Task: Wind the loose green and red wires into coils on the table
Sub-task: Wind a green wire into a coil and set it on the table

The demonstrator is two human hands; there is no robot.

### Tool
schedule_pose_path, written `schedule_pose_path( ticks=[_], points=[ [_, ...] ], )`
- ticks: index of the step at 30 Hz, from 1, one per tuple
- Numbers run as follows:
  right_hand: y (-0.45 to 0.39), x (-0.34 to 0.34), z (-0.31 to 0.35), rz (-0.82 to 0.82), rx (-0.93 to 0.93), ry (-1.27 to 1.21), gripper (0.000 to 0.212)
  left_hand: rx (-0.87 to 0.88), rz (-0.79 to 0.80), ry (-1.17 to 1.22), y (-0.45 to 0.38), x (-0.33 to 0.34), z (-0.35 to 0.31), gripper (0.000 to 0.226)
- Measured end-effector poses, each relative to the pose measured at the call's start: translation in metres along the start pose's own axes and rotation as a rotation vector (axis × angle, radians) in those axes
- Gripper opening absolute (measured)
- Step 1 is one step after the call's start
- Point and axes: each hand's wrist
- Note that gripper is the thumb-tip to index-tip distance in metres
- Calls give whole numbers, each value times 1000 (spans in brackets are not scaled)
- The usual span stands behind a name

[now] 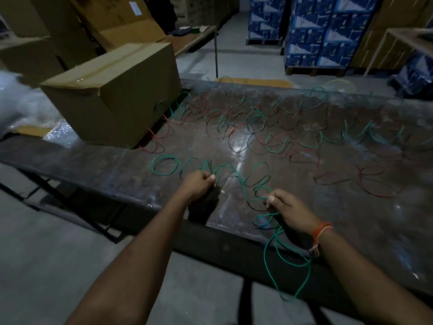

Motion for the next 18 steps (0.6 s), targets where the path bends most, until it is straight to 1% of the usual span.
schedule_pose_path(
  ticks=[3, 7, 11, 15, 16, 18],
  points=[
    [27, 0, -5, 70, 96, -148, 23, 7, 28, 18, 29, 20, -5, 38],
    [62, -12, -17, 177, 78, -217, 26, -14, 70, 84, 74, 39, -16, 38],
    [109, -29, -26, 297, 68, -197, 26, -22, 145, 71, 129, 57, -38, 35],
    [157, -51, -39, 449, 73, -200, 24, -95, 141, 125, 183, 76, -50, 39],
    [168, -56, -44, 494, 90, -191, 23, -115, 134, 112, 197, 80, -55, 40],
    [191, -67, -52, 595, 139, -174, 22, -164, 90, -8, 227, 85, -65, 44]
  ],
)
Point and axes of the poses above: each hand's wrist, its own y-axis away from the middle knuckle, its own x-axis out of the palm, z = x × y, and after that the axes turned 2 degrees about -x, right-handed
